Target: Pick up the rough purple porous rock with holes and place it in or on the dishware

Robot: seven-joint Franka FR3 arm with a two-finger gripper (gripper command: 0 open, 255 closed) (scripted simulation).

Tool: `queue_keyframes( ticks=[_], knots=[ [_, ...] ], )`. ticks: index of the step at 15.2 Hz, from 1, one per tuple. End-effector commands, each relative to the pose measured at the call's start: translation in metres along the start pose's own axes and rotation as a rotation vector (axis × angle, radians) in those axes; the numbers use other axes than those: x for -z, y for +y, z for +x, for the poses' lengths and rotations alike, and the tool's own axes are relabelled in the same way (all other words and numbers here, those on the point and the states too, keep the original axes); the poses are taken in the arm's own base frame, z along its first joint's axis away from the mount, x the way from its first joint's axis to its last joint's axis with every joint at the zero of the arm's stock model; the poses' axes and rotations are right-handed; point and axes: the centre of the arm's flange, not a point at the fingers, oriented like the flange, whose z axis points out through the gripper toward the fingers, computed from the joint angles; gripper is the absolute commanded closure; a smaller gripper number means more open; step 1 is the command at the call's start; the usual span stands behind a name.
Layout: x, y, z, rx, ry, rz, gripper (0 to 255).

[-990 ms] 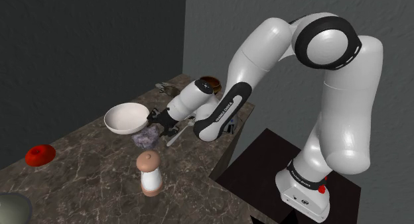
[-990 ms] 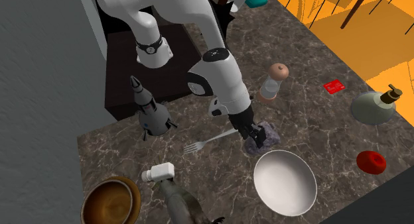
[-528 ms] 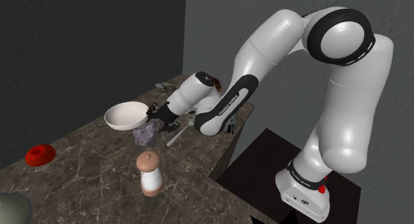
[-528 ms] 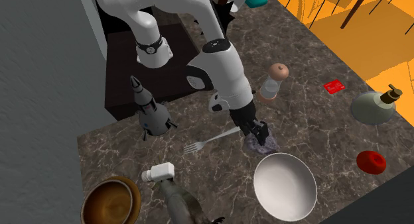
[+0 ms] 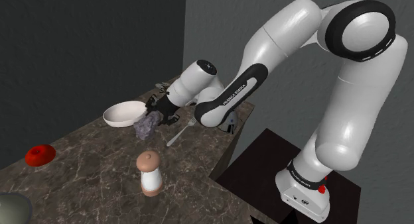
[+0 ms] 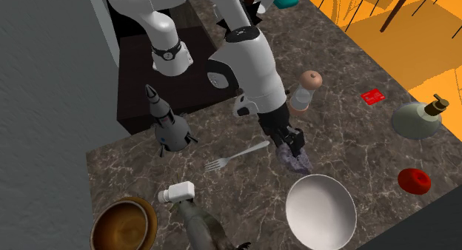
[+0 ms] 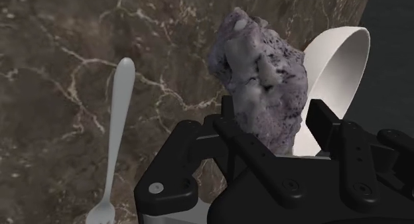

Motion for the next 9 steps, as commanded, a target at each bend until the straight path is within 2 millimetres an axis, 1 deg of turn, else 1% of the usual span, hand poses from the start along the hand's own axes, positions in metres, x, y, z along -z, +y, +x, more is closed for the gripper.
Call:
queue_keyframes(
  ticks=[1, 9],
  knots=[
    [0.009, -0.007, 0.000, 0.000, 0.001, 0.001, 255],
    [0.044, -0.031, -0.003, 0.000, 0.001, 0.001, 255]
  ],
)
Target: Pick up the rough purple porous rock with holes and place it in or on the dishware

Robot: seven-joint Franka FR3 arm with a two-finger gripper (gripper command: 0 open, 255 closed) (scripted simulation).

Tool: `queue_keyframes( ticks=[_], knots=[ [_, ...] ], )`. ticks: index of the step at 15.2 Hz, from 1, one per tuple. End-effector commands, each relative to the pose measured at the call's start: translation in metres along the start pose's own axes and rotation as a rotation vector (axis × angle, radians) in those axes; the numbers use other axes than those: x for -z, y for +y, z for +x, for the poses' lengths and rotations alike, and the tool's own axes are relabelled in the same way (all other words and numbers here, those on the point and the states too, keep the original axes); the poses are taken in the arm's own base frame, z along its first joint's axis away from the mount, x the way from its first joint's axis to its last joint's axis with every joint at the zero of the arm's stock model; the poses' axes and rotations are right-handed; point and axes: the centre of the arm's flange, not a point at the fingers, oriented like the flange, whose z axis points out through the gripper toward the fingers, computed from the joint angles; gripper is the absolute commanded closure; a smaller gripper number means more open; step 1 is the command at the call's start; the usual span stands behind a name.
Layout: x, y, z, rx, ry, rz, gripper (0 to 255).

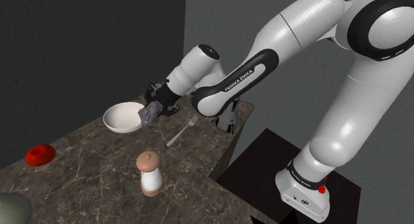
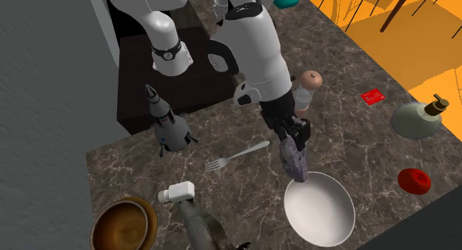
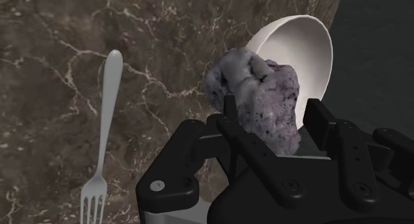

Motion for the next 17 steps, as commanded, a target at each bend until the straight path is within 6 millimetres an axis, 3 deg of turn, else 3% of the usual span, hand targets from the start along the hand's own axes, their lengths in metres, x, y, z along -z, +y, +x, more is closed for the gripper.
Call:
queue_keyframes(
  ticks=[1, 9, 17],
  knots=[
    [0.009, -0.006, 0.000, 0.000, 0.000, 0.000, 255],
    [0.040, -0.027, -0.002, 0.000, 0.000, 0.000, 255],
    [0.064, -0.006, 0.098, 0.000, 0.000, 0.000, 255]
  ],
)
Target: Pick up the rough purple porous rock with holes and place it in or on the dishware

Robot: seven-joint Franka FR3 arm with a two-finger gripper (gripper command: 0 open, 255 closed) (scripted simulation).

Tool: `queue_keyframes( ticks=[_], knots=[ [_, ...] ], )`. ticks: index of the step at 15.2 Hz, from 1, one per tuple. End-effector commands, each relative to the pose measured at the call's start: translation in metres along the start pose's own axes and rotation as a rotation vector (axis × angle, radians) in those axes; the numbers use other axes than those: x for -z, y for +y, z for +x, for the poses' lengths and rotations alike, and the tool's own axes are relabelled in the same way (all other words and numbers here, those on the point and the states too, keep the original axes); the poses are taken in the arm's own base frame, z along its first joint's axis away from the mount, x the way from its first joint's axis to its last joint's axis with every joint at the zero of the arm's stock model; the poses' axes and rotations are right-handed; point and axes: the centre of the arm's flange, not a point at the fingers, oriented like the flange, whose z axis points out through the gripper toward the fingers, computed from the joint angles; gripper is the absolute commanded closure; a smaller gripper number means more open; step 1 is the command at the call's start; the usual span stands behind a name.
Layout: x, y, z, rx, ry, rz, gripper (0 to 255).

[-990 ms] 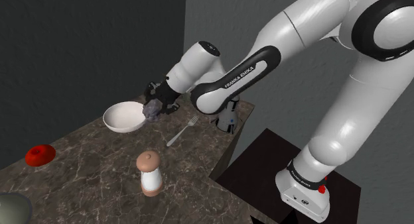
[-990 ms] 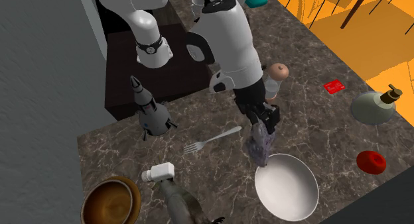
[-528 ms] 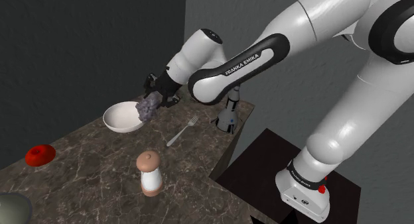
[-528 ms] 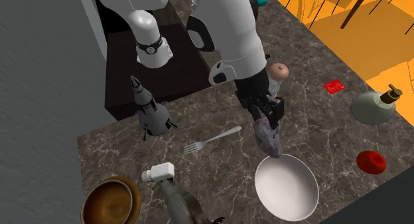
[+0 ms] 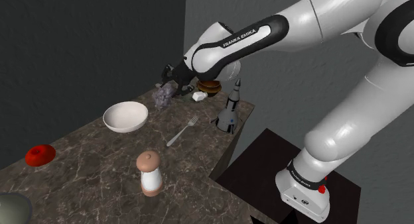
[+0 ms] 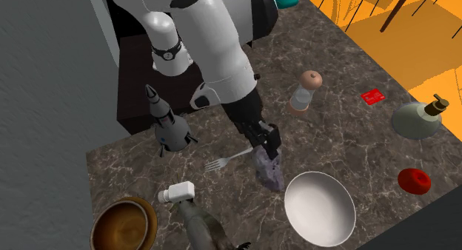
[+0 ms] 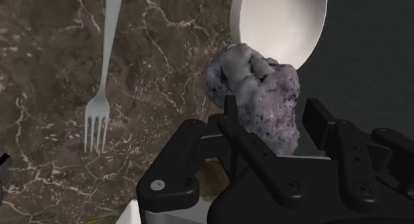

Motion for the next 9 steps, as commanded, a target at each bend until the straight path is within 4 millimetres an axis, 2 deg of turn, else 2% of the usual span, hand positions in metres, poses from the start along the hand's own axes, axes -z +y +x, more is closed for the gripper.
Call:
queue_keyframes(
  ticks=[1, 9],
  knots=[
    [0.007, 0.006, 0.025, 0.003, -0.002, 0.002, 255],
    [0.032, 0.027, 0.126, 0.003, -0.002, 0.002, 255]
  ],
)
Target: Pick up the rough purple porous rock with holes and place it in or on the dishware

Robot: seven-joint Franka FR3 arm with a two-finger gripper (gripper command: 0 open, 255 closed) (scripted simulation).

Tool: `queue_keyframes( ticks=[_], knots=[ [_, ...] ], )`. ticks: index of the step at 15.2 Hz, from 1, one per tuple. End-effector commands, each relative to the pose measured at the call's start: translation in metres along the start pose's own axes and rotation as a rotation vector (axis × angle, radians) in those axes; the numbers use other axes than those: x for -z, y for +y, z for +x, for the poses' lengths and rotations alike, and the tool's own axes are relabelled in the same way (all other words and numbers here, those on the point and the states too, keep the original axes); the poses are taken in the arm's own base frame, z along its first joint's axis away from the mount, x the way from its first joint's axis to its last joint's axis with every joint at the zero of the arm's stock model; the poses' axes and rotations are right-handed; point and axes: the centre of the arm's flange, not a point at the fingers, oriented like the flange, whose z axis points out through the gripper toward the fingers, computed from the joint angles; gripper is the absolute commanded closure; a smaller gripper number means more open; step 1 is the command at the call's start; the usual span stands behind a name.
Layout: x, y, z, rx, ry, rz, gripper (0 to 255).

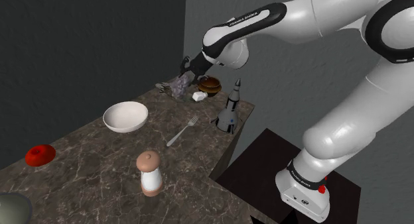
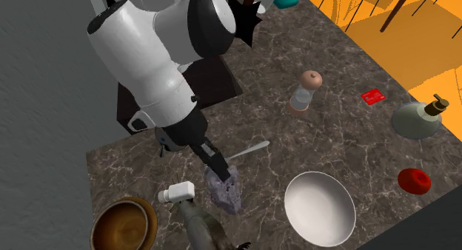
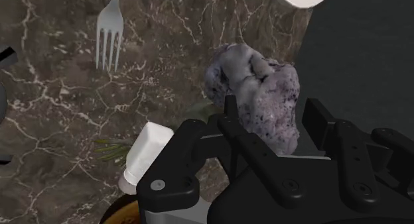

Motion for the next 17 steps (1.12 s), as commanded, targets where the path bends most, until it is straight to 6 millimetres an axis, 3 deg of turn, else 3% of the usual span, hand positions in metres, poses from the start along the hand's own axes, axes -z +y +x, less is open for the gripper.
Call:
queue_keyframes(
  ticks=[1, 17],
  knots=[
    [0.009, 0.003, 0.026, 0.003, -0.001, 0.002, 255],
    [0.059, 0.045, 0.227, 0.003, -0.001, 0.002, 255]
  ],
)
